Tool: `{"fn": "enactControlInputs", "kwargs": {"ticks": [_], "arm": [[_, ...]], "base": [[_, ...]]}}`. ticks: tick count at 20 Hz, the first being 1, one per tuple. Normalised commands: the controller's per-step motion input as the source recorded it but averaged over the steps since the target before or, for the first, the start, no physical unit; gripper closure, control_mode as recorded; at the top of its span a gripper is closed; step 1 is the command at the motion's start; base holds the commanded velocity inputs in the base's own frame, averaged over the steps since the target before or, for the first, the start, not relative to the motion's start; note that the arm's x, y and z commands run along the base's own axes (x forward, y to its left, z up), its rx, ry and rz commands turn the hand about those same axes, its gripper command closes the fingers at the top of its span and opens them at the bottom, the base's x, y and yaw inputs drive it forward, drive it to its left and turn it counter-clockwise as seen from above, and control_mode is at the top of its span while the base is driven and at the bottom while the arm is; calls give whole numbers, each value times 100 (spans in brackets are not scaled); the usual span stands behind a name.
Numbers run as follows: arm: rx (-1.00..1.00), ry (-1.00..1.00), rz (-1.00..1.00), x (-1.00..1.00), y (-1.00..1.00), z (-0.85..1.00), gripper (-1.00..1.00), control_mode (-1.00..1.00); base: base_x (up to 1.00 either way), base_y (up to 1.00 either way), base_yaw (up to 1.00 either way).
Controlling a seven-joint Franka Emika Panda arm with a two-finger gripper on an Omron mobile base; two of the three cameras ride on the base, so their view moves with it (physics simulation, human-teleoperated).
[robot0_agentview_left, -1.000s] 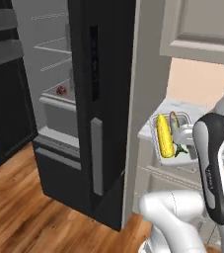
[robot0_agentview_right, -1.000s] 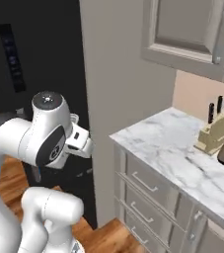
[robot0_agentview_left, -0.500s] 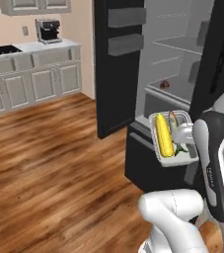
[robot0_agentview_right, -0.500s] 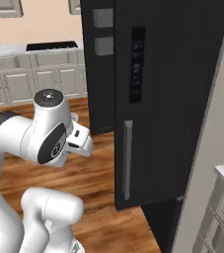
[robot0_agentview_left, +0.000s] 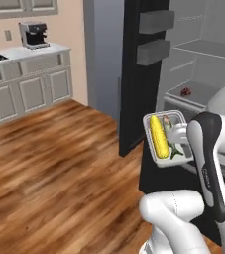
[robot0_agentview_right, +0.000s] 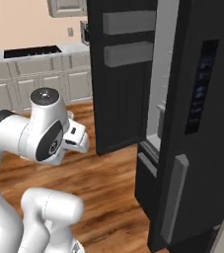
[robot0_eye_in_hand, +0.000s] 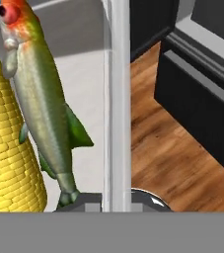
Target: Place the tupperware on the second highest shelf of the fridge. Make space for the tupperware among the existing items by rearranging them on the shelves if needed. Close the fridge door when finished.
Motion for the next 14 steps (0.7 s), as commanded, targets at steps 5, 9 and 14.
{"fn": "enactControlInputs", "kwargs": {"ticks": [5,9,14], "arm": [[0,0,0,0,0,0,100,100],[0,0,0,0,0,0,100,100],[0,0,0,0,0,0,100,100]], "base": [[42,28,-71],[33,41,-62],[31,58,-44]]}}
